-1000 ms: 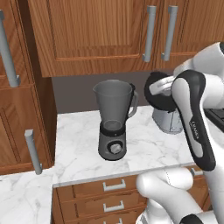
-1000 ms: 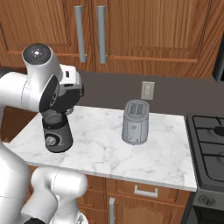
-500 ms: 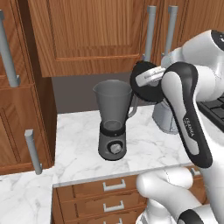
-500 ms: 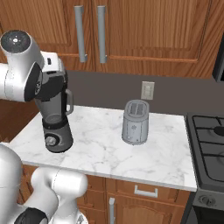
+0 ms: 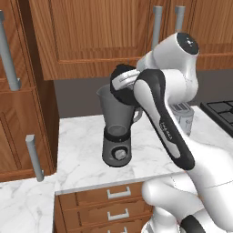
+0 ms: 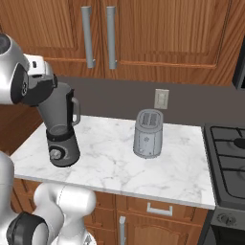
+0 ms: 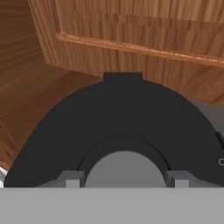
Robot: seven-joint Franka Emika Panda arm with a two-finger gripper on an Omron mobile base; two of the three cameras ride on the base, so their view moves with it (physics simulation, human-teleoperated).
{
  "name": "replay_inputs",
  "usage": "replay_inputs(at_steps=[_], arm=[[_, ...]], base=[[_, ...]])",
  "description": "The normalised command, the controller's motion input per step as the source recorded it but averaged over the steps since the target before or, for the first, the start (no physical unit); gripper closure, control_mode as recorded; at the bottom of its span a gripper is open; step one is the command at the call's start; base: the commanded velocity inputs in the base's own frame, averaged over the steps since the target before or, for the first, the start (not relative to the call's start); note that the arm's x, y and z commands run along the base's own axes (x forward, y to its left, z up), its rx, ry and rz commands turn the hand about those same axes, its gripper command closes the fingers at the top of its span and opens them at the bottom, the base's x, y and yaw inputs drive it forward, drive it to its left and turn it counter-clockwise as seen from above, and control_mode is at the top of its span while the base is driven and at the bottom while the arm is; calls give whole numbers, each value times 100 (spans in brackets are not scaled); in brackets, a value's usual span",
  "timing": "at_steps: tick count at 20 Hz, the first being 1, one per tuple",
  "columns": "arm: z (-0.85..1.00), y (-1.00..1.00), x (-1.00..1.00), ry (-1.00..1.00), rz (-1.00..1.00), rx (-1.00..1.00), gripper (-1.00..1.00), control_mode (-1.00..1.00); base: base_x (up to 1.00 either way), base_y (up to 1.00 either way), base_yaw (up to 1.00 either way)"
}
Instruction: Close the lid blender by securely placing the lid on top.
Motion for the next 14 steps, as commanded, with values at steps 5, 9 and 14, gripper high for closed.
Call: replay_inputs(at_steps=[5, 9, 14], arm=[[0, 15, 30, 0, -10, -1, 100, -100], [0, 0, 50, 2, -12, 0, 100, -100], [0, 0, 54, 11, -12, 0, 100, -100]], base=[[0, 0, 0], [0, 0, 0], [0, 0, 0]])
